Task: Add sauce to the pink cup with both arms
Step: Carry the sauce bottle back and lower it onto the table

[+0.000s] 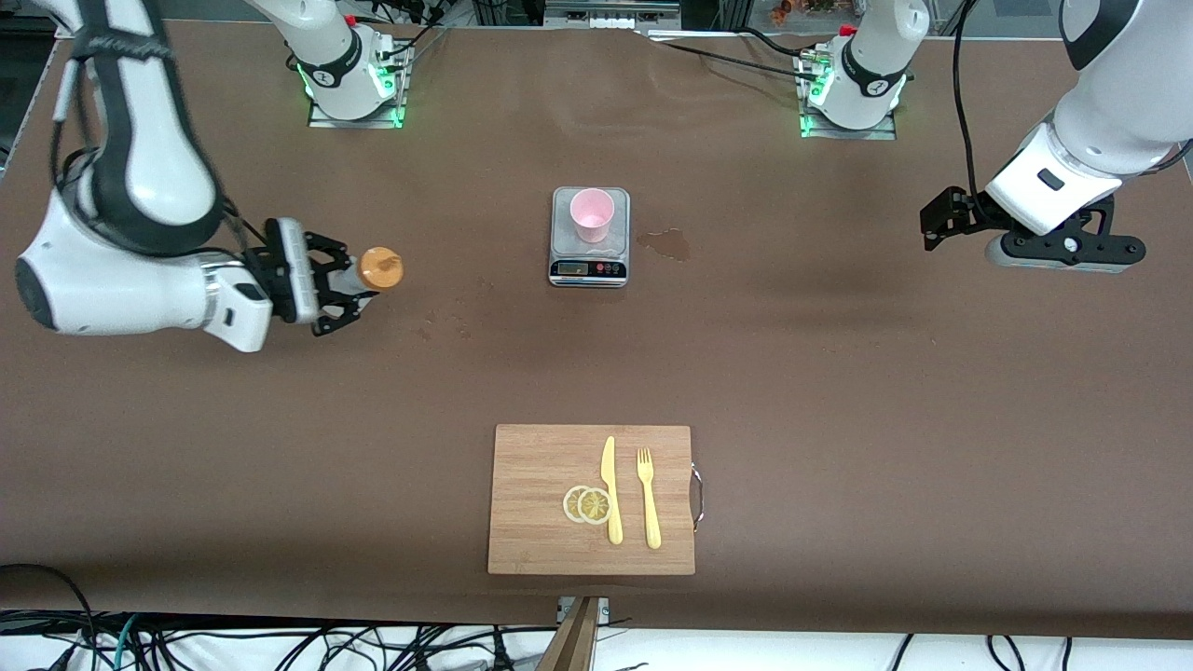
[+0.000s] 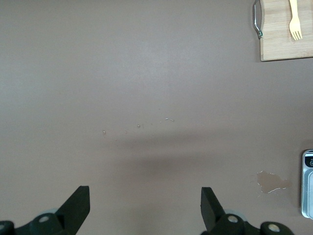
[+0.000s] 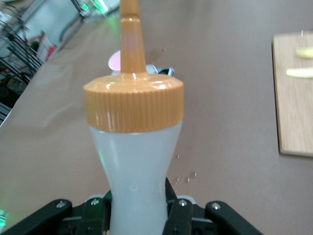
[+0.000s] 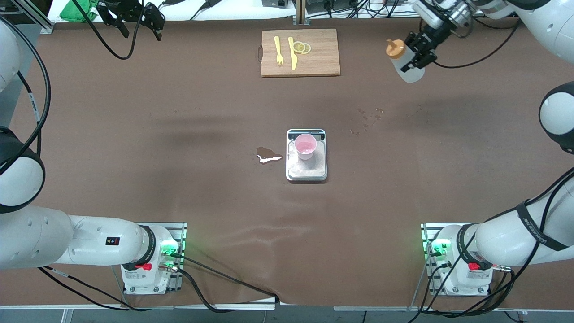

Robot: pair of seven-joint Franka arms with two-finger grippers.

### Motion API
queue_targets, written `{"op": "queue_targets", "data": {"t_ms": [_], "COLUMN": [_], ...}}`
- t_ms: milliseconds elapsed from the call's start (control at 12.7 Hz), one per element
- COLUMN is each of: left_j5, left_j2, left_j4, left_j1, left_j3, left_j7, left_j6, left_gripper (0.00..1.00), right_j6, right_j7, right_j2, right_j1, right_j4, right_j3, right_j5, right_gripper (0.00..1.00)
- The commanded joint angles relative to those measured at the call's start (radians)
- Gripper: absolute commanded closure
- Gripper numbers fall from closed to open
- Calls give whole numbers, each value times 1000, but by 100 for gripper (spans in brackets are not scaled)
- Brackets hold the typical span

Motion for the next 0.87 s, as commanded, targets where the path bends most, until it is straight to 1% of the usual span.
{"op": "queue_targets", "data": {"t_ms": [0, 158, 315, 473, 710, 789], "left_j5": [-17, -16, -16, -16, -16, -16], "left_j2": [12, 12, 12, 12, 11, 12], "left_j4": [32, 30, 30, 30, 30, 32], "left_j1": [-4, -4, -4, -5, -4, -5], "left_j3": [3, 3, 3, 3, 2, 2], "left_j7": [15, 18, 19, 14, 17, 18], "left_j6": [-25, -25, -25, -25, -25, -25], "left_gripper": [0, 0, 0, 0, 0, 0], "right_j6": [-59, -129, -182, -202, -222, -226], "right_j7": [-292, -466, -609, -694, -747, -755], "right_j2": [106, 196, 279, 325, 408, 428], "right_j1": [-49, -61, -78, -99, -135, -141], "right_j4": [-19, -21, -21, -31, -40, -40], "right_j3": [-58, -116, -143, -152, -155, -155], "right_j5": [142, 210, 249, 252, 252, 253], "right_gripper": [72, 72, 72, 72, 71, 68]}}
